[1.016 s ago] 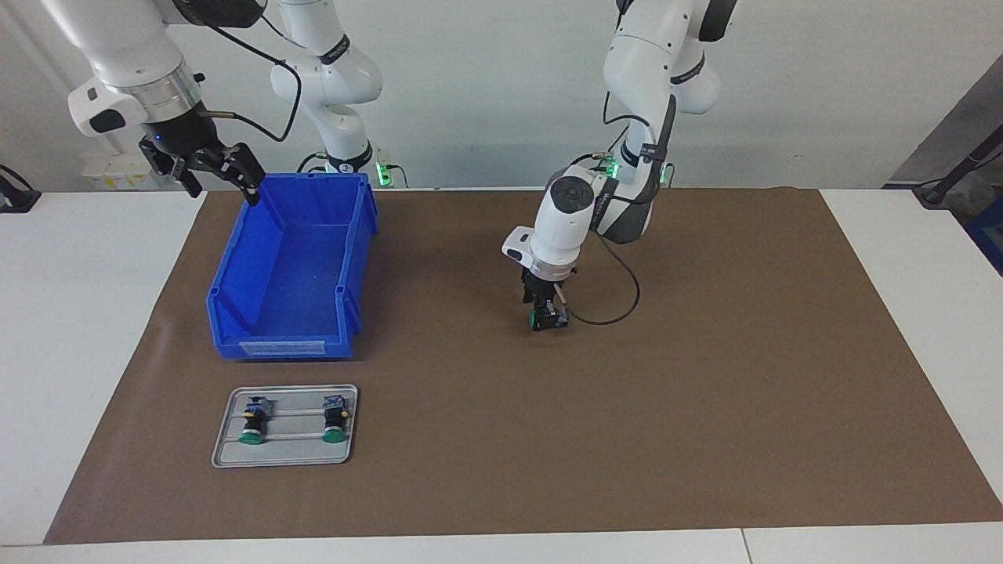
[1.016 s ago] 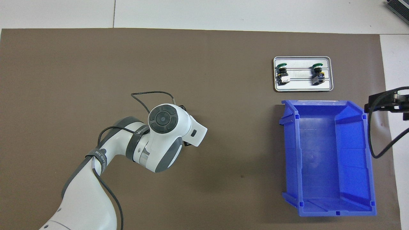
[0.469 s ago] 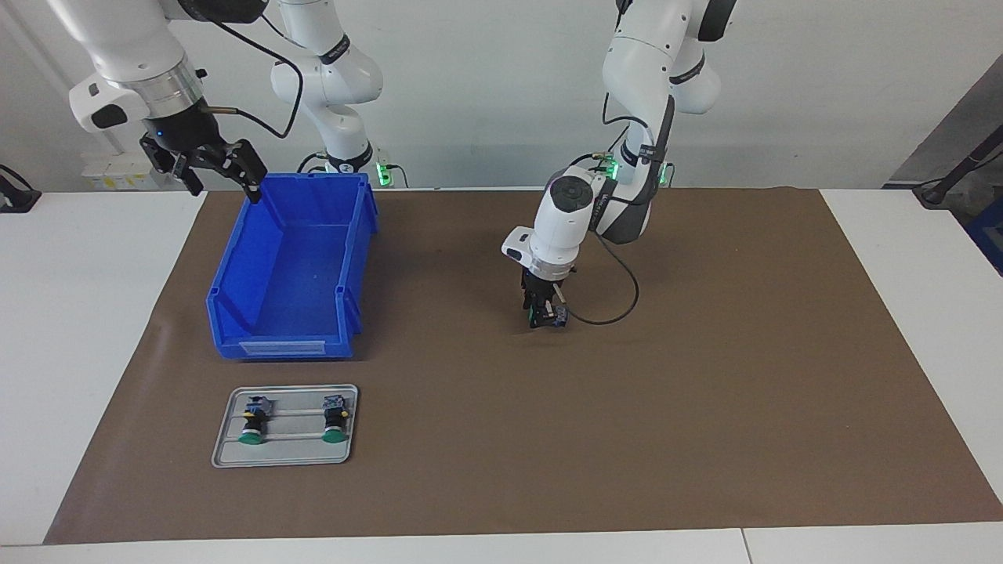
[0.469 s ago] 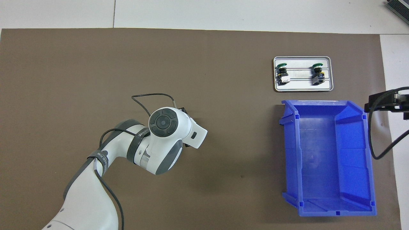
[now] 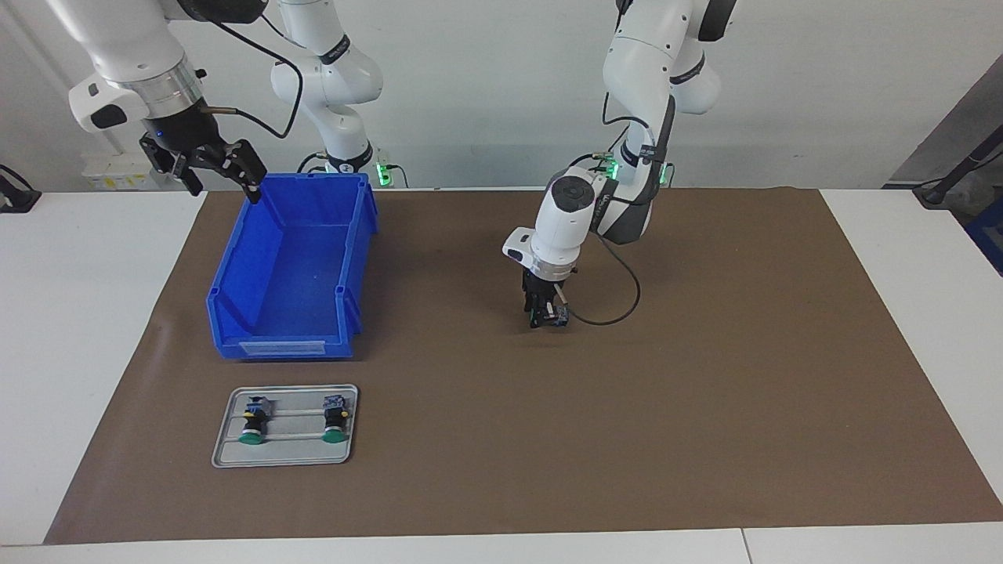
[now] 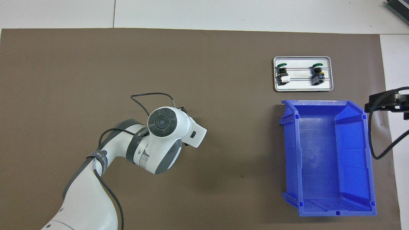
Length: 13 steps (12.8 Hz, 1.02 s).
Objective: Place and press button with both arms
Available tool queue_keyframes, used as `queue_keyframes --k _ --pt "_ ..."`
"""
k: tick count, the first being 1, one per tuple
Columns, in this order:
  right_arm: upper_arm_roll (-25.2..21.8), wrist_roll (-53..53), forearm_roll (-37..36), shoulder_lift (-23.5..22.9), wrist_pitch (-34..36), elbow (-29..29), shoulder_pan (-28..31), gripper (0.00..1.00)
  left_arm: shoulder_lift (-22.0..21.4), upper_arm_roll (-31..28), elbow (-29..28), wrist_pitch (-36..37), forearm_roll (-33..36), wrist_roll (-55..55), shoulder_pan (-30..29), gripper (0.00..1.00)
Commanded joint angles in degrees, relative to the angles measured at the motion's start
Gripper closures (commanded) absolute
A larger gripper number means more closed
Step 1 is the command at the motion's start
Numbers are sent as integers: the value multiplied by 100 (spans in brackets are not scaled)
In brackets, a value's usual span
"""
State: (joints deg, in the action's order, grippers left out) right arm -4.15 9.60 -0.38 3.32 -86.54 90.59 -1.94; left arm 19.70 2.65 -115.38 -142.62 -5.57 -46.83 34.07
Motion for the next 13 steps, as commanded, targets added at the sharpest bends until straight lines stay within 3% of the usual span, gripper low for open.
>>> queue_keyframes --k 1,6,13 --pt "-42 -142 117 64 23 29 -17 0 -53 -54 -55 -126 -67 -19 12 100" --pt "-42 -142 117 64 23 29 -17 0 -36 -28 499 286 -320 -89 -523 100" --pt "-42 -142 117 73 23 29 -17 0 -396 25 482 498 -3129 -2177 -1489 100"
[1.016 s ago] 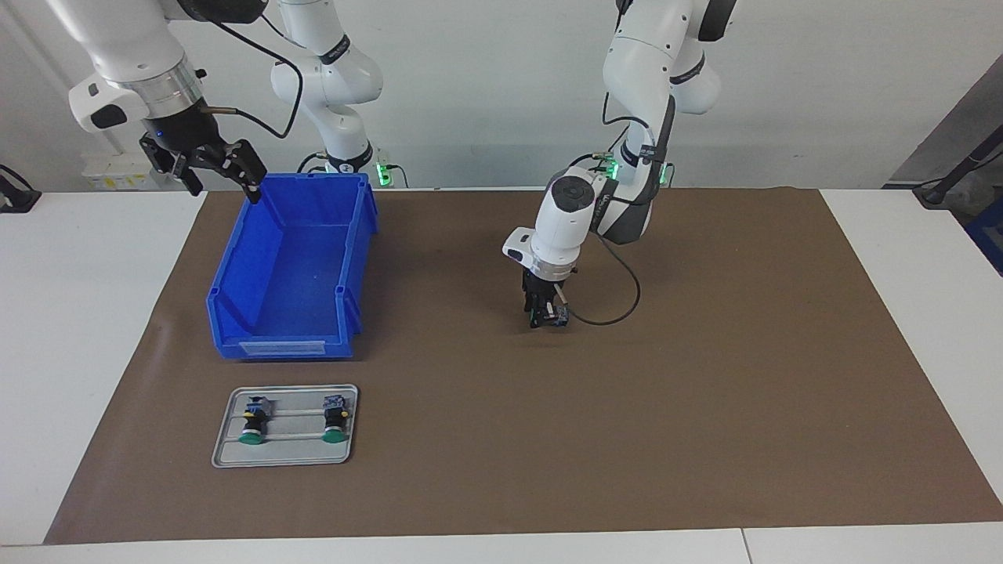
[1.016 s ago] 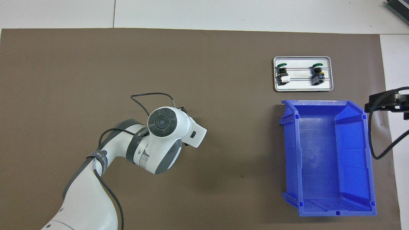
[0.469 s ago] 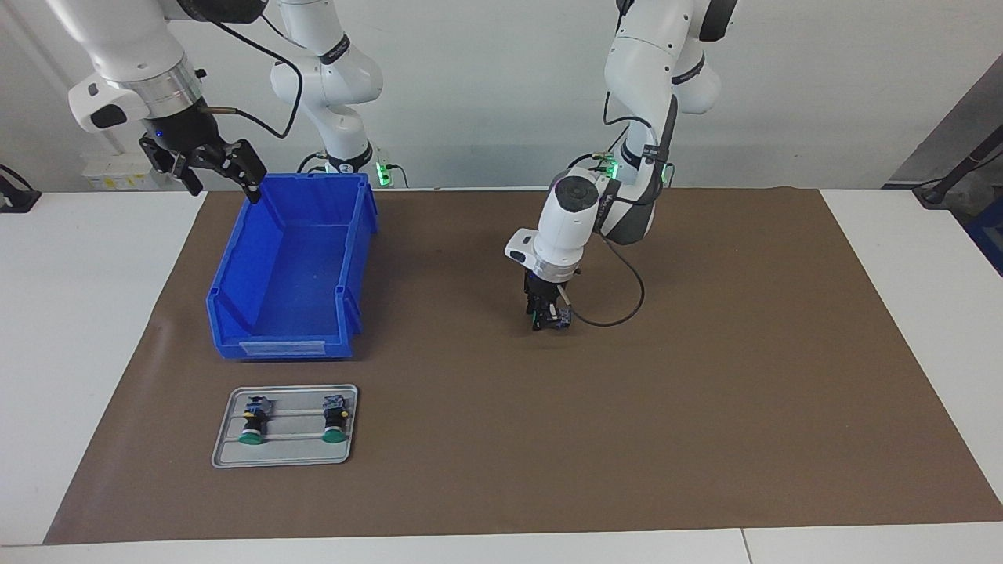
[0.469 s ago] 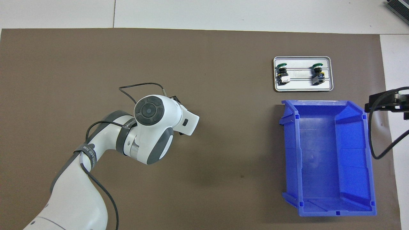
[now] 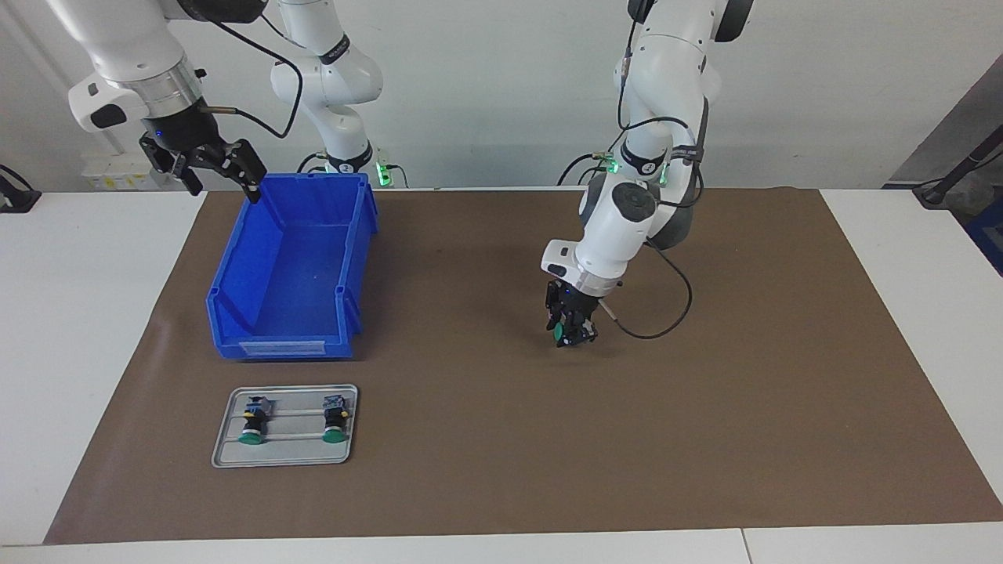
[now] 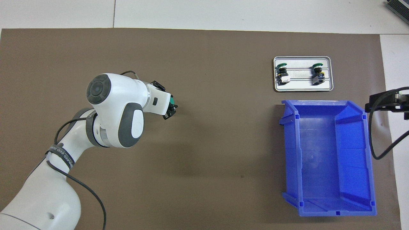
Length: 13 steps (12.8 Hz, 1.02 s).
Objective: Place and press button with both arms
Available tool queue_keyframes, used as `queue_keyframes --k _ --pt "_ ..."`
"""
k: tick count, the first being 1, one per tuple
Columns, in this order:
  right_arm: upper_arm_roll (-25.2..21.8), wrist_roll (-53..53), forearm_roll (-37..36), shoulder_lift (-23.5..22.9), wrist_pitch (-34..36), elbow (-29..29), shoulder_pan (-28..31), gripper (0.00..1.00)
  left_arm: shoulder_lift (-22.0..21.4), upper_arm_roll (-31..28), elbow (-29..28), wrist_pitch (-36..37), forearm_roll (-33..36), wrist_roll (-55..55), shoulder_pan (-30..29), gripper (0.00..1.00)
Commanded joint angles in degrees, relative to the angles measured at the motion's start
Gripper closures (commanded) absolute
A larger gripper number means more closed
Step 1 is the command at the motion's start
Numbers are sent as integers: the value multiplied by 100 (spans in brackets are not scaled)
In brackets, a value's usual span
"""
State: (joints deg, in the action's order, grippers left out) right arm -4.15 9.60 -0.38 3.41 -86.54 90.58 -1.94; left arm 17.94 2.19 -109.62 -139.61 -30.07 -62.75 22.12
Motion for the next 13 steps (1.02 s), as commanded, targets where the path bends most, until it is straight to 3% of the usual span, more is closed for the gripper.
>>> queue_keyframes --k 1,4,8,13 --pt "-42 -133 117 64 23 21 -17 0 -282 63 -147 275 -1276 -1094 -426 100" --pt "-42 -142 126 134 40 21 -17 0 -449 45 -375 662 -2379 -2265 -883 100" --pt "-42 -151 126 143 58 21 -17 0 -598 45 -498 1373 -2521 -2768 -1340 100" --pt "-42 -151 126 143 58 21 -17 0 -967 36 -1201 1901 -3523 -3867 -1965 100"
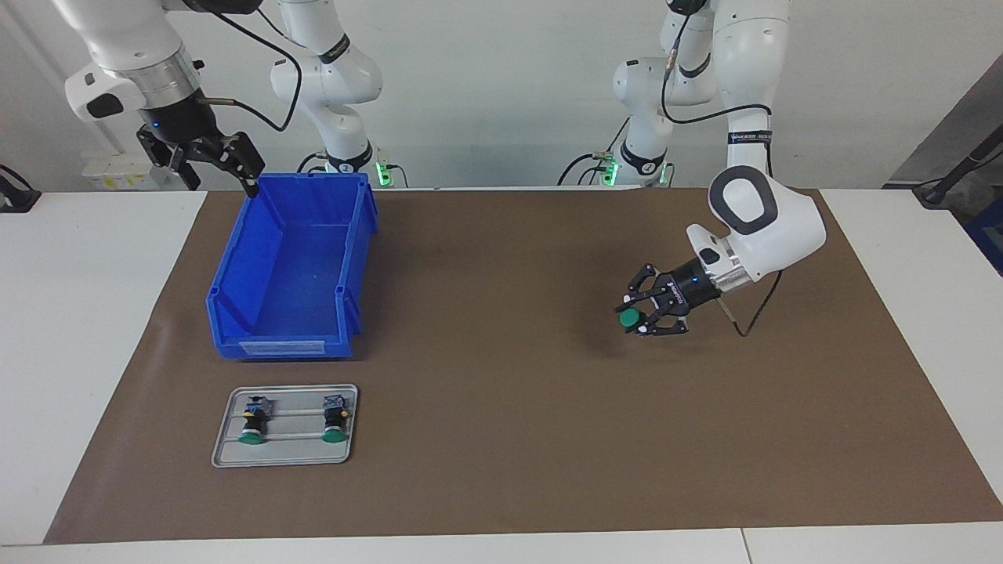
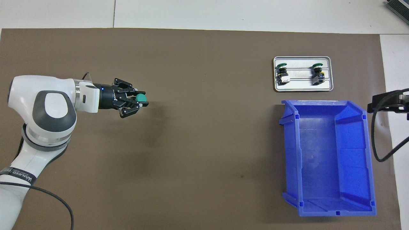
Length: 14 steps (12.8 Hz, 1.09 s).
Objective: Place and press button with both arms
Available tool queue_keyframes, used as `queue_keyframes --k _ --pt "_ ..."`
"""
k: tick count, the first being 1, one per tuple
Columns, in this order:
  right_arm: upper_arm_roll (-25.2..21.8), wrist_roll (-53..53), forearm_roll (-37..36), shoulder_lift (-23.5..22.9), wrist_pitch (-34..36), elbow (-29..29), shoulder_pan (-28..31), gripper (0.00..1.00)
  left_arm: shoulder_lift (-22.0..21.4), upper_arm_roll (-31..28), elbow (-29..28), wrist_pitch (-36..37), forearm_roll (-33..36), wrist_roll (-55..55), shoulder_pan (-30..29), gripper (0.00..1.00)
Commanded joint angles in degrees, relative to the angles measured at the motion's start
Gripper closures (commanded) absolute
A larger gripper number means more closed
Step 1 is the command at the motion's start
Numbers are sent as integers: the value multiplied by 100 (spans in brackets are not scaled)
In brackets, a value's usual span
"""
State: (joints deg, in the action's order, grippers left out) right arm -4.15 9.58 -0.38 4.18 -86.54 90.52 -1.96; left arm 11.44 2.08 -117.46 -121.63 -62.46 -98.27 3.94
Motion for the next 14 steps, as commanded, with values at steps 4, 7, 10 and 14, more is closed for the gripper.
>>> queue_keyframes --k 4,7,10,14 --pt "-42 -150 126 65 49 27 -14 0 -520 38 -795 412 -337 -596 -350 100" --pt "-42 -150 134 65 58 27 -14 0 -590 30 -945 421 -337 -658 -403 100" --pt "-42 -150 135 65 58 27 -14 0 -608 21 -963 438 -337 -842 -420 100" --pt "-42 -141 126 65 49 27 -14 0 -608 30 -989 421 -363 -1044 -447 100"
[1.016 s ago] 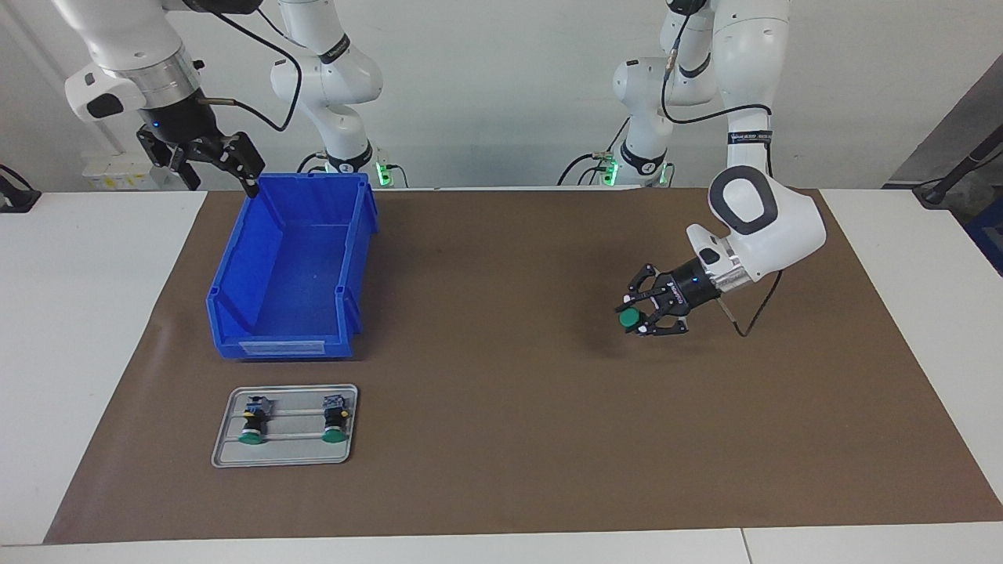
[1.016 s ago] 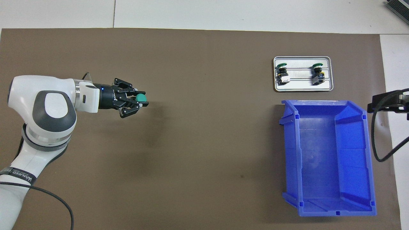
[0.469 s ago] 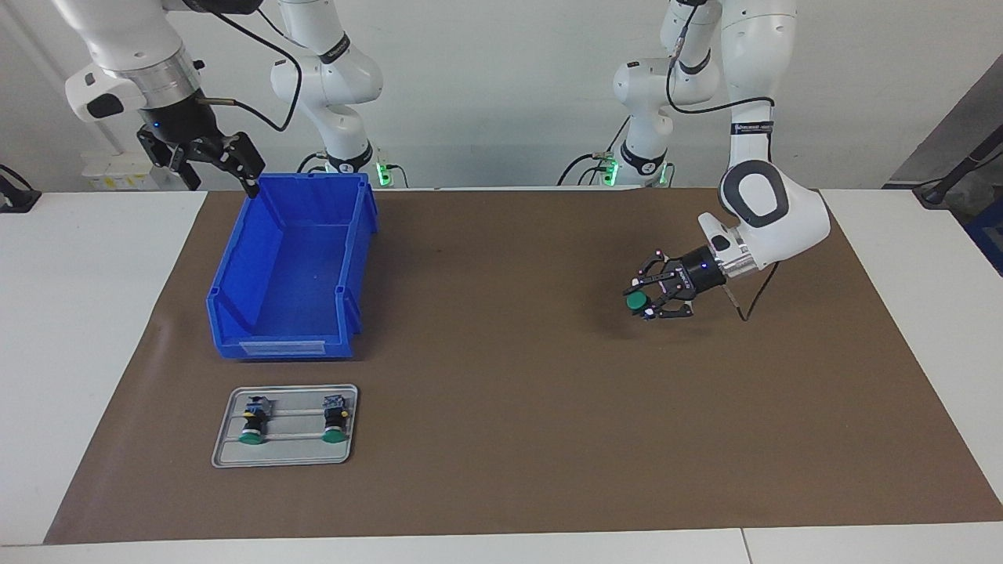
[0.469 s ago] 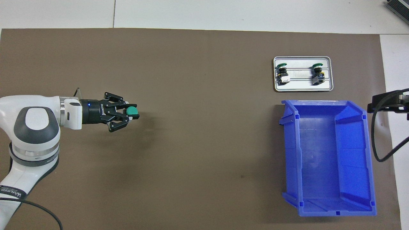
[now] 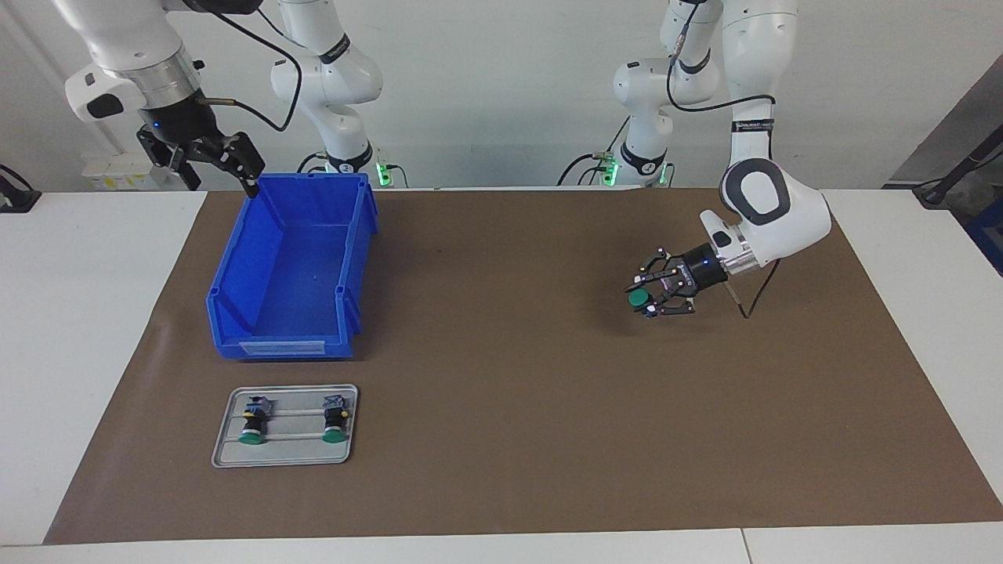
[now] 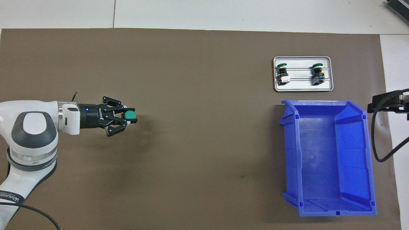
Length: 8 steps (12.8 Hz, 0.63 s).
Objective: Place and press button with both arms
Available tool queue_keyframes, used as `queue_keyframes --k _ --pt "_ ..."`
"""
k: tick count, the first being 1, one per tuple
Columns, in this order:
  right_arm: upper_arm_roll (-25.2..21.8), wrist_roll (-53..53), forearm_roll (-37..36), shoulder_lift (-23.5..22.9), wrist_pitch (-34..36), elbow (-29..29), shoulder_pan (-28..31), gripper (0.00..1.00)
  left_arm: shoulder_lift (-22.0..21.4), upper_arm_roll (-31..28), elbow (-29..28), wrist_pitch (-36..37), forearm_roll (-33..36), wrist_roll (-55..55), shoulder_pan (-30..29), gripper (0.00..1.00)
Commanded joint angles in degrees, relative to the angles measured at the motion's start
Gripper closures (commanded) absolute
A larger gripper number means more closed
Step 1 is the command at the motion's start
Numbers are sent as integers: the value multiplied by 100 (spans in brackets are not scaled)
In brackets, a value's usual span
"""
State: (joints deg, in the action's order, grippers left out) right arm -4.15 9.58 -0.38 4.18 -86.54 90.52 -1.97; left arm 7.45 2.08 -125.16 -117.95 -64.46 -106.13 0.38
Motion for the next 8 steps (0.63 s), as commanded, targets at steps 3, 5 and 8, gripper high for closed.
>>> queue_keyframes --k 3,5,8 --pt "-42 -150 126 65 58 27 -14 0 -252 21 -315 27 -320 -618 -108 100" --pt "-42 -150 126 65 58 27 -14 0 -270 21 -324 88 -409 -803 -196 100" --pt "-42 -150 126 65 58 27 -14 0 -236 56 -473 106 -1021 -1407 -100 100"
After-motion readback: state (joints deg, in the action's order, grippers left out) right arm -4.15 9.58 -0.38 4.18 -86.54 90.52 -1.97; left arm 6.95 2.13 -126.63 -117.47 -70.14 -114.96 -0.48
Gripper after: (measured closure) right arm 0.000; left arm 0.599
